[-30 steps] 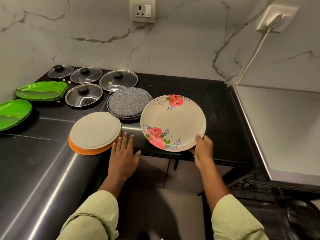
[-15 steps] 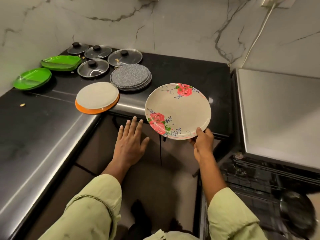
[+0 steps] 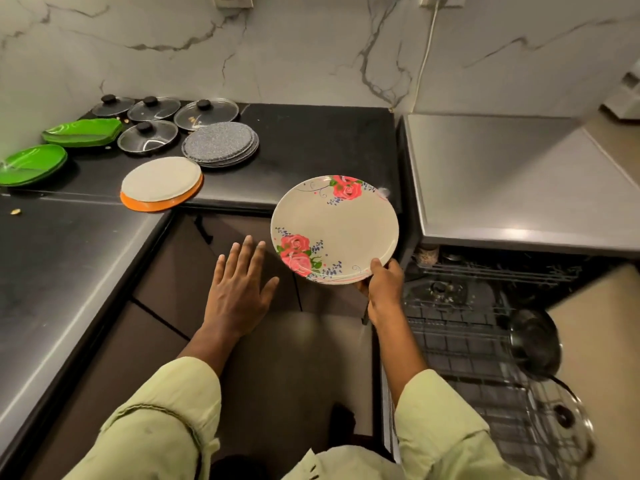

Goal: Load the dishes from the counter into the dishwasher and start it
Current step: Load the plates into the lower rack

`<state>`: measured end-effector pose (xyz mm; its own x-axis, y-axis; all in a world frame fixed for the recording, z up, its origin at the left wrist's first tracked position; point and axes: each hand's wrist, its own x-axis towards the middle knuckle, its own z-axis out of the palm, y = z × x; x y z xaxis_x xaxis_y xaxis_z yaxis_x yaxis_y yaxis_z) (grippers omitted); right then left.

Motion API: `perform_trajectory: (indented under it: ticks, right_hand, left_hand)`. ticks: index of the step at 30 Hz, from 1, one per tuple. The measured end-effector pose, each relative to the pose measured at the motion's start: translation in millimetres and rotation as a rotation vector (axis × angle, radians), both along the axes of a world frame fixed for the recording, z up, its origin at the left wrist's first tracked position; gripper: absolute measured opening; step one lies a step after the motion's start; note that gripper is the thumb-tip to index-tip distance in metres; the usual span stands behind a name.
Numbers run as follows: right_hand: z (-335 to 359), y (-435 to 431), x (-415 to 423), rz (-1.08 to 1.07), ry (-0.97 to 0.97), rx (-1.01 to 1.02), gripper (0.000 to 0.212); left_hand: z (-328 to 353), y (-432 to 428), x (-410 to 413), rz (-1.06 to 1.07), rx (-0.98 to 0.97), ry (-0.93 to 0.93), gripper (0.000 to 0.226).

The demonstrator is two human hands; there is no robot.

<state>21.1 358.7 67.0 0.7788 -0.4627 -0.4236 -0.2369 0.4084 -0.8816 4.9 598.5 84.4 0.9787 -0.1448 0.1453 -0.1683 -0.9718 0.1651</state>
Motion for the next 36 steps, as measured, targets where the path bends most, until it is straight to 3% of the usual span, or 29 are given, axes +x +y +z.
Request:
perform_trajectory:
  ticks: [12, 24, 29, 33, 36]
  right_hand:
    - [-25, -45, -187, -0.048, 0.165, -0.149, 0.018]
    - [-37, -177, -295, -0.115, 0.256, -0.181, 0.019]
    - [-42, -254, -341, -0.066, 0.271, -0.220, 0.028]
    - [-52, -302, -363, -0.051, 0.311, -0.230, 0.035]
    - [-68, -325, -372, -0.017, 0.368, -0.207, 0.040]
  left_hand:
    - [-37, -45, -142, -0.172, 0.004, 0.158, 0.070]
    - [-33, -186, -199, -0.359, 0.040, 0.218, 0.066]
    - [-46, -263, -232, -0.349, 0.000, 0.272, 0.082]
    - [-64, -322, -258, -0.341, 0.026, 0.359, 0.066]
    - [-77, -347, -273, -0.350, 0.094, 0.431, 0.067]
